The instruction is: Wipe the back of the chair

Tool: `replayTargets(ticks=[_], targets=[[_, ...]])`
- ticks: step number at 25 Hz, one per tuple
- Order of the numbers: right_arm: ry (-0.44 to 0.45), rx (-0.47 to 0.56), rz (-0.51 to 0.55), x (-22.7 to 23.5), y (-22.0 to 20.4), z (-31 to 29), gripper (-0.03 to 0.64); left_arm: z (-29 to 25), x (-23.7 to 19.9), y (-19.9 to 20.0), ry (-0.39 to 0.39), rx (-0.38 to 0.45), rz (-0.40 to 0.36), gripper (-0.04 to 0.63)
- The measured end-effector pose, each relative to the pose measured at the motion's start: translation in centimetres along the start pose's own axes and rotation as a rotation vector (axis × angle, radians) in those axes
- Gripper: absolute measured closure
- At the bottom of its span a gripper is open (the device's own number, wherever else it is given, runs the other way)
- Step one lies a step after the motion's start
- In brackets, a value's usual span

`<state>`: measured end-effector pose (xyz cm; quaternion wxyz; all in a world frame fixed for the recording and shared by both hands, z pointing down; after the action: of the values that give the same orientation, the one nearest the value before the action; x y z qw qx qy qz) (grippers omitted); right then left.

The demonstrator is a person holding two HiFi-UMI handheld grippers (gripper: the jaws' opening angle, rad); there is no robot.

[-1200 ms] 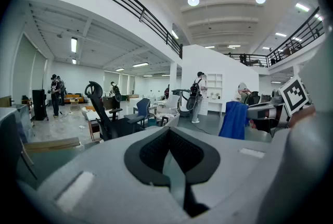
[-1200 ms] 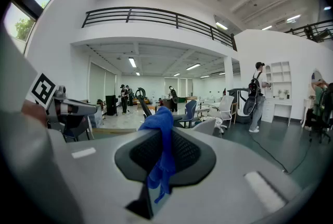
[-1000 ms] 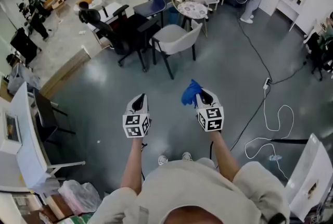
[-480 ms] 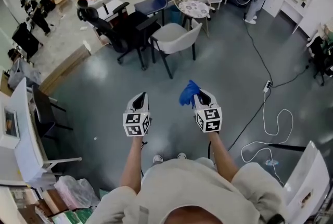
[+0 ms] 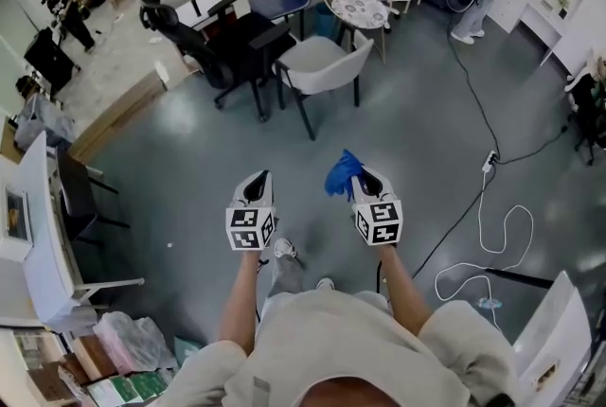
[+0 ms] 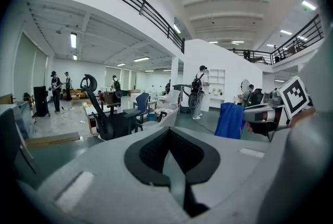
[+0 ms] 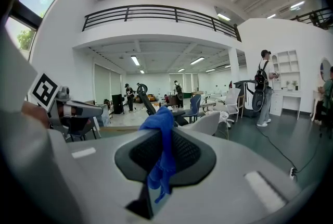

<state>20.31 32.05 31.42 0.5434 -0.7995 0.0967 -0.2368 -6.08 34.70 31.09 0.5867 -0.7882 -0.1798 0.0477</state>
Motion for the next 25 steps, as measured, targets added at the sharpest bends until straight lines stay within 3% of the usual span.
replayTargets(ticks=[10, 25], targets=[[-0.03, -0.027, 0.016, 1.0, 1.1, -8.0, 0.577, -7.7, -4.8, -0.8, -0.039, -0.001, 0.034, 0.596], [-0.128, 0.014, 0.051, 0.8, 10.4, -26.1, 0.577, -24.6, -18.9, 5.0, -0.162, 0.065, 0.012, 0.595]])
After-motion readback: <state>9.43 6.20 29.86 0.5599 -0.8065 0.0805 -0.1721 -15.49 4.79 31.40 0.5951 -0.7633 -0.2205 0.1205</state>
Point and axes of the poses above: the fingertips, and each gripper's own axes: z backward along the fingers, x to its right, y out of its top, the point moved 6 cm from there along z, backward along the fingers, and after that the axes turned 14 degrees about -z, right-handed, at the moved point
